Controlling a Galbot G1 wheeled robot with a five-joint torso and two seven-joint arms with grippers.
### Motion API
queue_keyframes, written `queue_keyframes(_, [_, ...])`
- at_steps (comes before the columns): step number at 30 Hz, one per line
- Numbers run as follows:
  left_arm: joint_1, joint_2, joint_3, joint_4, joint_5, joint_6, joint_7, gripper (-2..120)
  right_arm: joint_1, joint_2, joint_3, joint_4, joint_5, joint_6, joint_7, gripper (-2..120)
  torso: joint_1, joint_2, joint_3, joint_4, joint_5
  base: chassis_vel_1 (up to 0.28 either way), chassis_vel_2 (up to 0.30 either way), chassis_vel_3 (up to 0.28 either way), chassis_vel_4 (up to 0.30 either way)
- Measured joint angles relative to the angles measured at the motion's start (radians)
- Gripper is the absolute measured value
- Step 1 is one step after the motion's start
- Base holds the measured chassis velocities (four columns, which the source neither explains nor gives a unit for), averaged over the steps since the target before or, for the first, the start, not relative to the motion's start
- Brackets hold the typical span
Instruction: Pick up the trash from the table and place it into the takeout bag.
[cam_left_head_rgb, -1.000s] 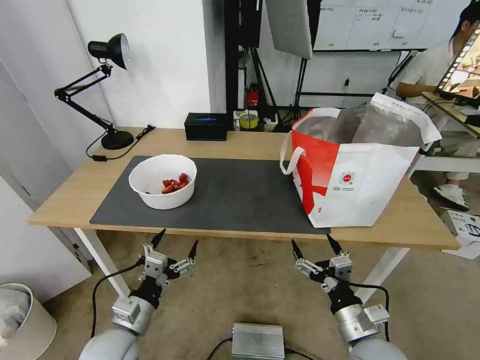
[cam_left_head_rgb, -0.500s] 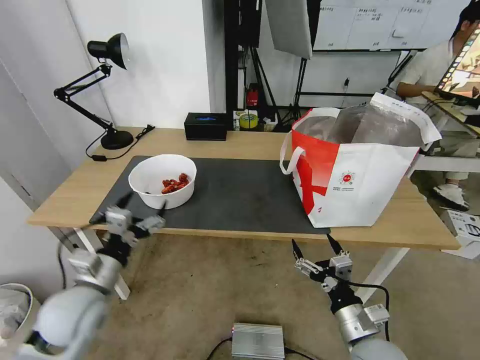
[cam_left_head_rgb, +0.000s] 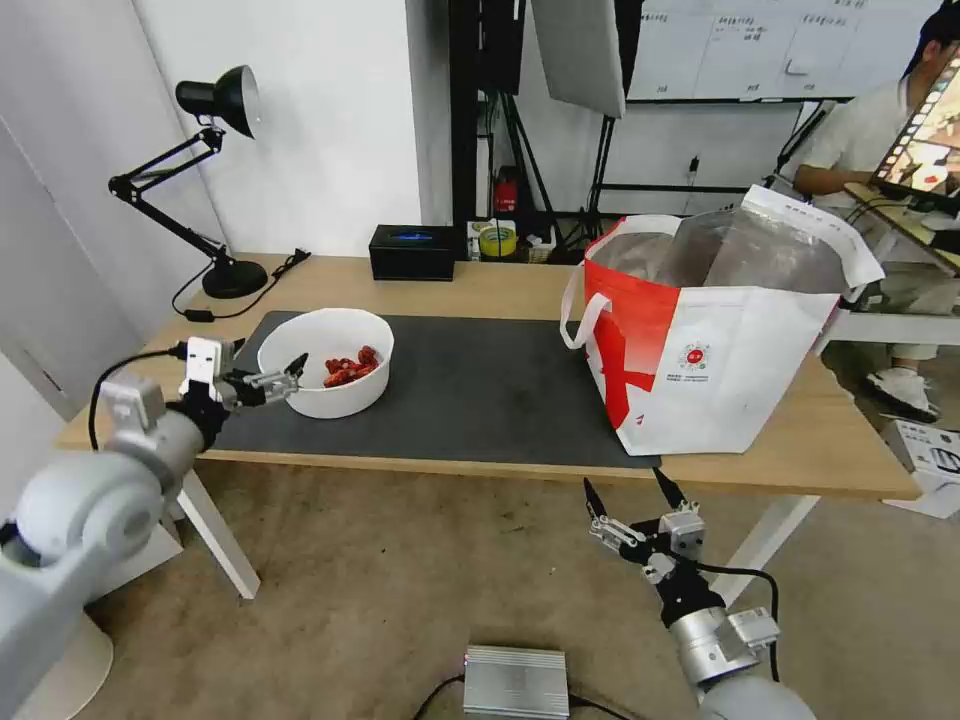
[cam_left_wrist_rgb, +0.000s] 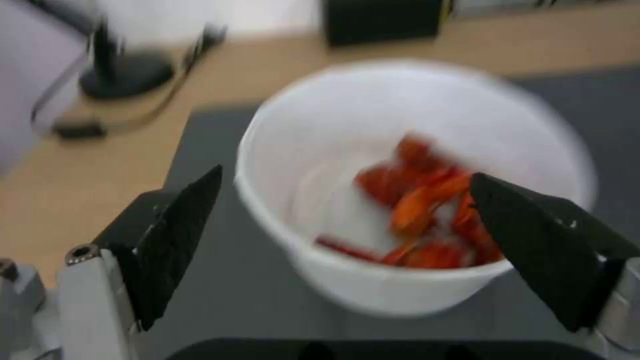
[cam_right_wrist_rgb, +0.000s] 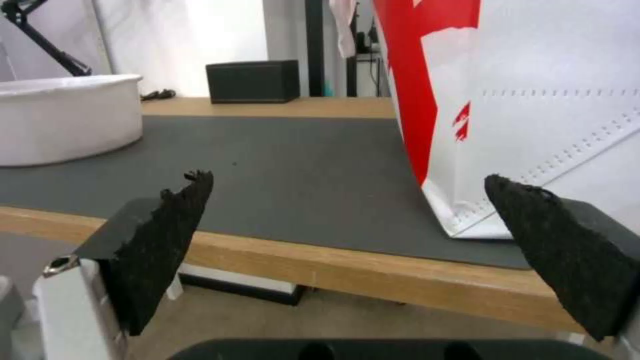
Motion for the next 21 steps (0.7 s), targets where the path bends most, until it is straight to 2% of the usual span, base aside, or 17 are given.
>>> queue_keyframes(2, [-0.031, 0.028, 0.016, 0.051, -0.055, 0.046, -0.015, 100, 0.0, 0.0, 0.0, 0.0, 0.0, 0.0, 0.0, 100, 0.0, 0.0, 0.0, 0.0, 0.0002, 0.0, 0.0, 0.0, 0.0])
queue_keyframes(3, [-0.031, 0.028, 0.016, 0.051, -0.055, 0.046, -0.015, 100, 0.0, 0.0, 0.0, 0.0, 0.0, 0.0, 0.0, 100, 0.0, 0.0, 0.0, 0.0, 0.0002, 0.0, 0.0, 0.0, 0.0])
queue_keyframes(6, [-0.114, 0.043, 0.082, 0.152, -0.132, 0.077, -0.021, 100, 0.0, 0.0, 0.0, 0.0, 0.0, 0.0, 0.0, 100, 0.0, 0.0, 0.0, 0.0009, 0.0, 0.0, 0.0, 0.0, 0.0])
queue_keyframes(7, [-0.114, 0.043, 0.082, 0.152, -0.132, 0.077, -0.021, 100, 0.0, 0.0, 0.0, 0.0, 0.0, 0.0, 0.0, 100, 0.0, 0.0, 0.0, 0.0009, 0.0, 0.0, 0.0, 0.0, 0.0])
queue_keyframes(11, [-0.216, 0.033, 0.16, 0.231, -0.211, 0.091, -0.025, 100, 0.0, 0.0, 0.0, 0.0, 0.0, 0.0, 0.0, 100, 0.0, 0.0, 0.0, 0.0001, 0.0003, 0.0, 0.0, 0.0, 0.0])
queue_keyframes(16, [-0.281, 0.006, 0.205, 0.274, -0.294, 0.098, -0.058, 100, 0.0, 0.0, 0.0, 0.0, 0.0, 0.0, 0.0, 100, 0.0, 0.0, 0.0, 0.0003, 0.0003, 0.0, 0.0, 0.0, 0.0])
queue_keyframes(20, [-0.305, -0.006, 0.232, 0.293, -0.307, 0.1, -0.068, 100, 0.0, 0.0, 0.0, 0.0, 0.0, 0.0, 0.0, 100, 0.0, 0.0, 0.0, 0.0004, 0.0002, 0.0, 0.0, 0.0, 0.0])
queue_keyframes(21, [-0.34, -0.017, 0.267, 0.312, -0.317, 0.102, -0.081, 100, 0.0, 0.0, 0.0, 0.0, 0.0, 0.0, 0.0, 100, 0.0, 0.0, 0.0, 0.0004, 0.0003, 0.0, 0.0, 0.0, 0.0])
